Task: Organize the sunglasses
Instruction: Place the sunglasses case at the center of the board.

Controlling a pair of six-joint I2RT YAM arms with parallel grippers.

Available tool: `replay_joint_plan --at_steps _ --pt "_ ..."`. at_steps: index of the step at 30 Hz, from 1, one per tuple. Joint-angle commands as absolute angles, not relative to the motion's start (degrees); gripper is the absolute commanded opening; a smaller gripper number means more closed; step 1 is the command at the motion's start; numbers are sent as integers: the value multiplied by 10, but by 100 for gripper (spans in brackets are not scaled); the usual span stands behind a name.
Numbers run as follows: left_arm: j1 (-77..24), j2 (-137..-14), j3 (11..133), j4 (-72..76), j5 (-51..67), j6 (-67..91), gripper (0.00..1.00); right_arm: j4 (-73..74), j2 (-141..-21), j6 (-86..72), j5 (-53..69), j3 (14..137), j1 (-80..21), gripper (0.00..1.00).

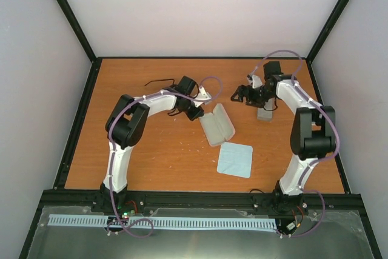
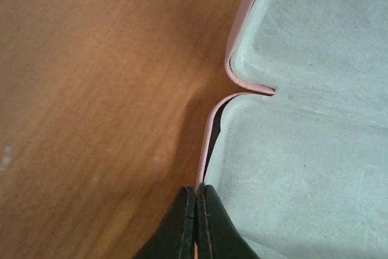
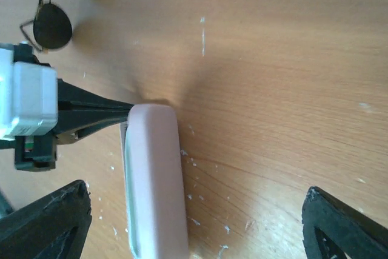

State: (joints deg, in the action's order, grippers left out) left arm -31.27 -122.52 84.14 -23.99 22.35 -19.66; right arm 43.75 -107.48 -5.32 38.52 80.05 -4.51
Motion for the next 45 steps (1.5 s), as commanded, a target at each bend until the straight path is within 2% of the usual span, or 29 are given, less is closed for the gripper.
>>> replay_joint_plan --at_steps 1,9,12,13,14,16,17,19,27,31,36,45 --pt "-314 -1262 914 -269 163 -104 0 413 -1005 -102 271 765 -50 91" --pt "-313 -1344 1071 -311 138 -30 0 388 -908 -154 177 665 -98 85" --pt "-313 -1361 1103 -317 134 -19 0 371 -894 -169 149 636 -111 78" --pt "-313 -1366 1111 -319 131 -14 0 366 -895 -178 142 630 -113 74" --pt "-314 -1368 1114 -319 128 -11 0 361 -897 -187 139 625 -114 65" --pt "-314 -1371 1116 -319 113 -6 0 359 -902 -209 129 619 -115 31" --pt "-314 -1373 1116 -319 107 -5 0 357 -904 -216 132 618 -116 21" --pt "-314 -1374 1116 -319 97 -5 0 355 -911 -227 136 617 -118 11" --pt "-314 -1371 1121 -318 96 -3 1 369 -996 -247 134 642 -158 6" --pt "-314 -1365 1118 -319 96 -3 12 367 -1040 -258 129 658 -171 4" --pt "-315 -1352 1099 -318 91 -6 19 355 -1069 -265 111 674 -175 4" --pt "-321 -1321 1040 -307 118 -4 20 364 -1125 -250 64 741 -176 5"
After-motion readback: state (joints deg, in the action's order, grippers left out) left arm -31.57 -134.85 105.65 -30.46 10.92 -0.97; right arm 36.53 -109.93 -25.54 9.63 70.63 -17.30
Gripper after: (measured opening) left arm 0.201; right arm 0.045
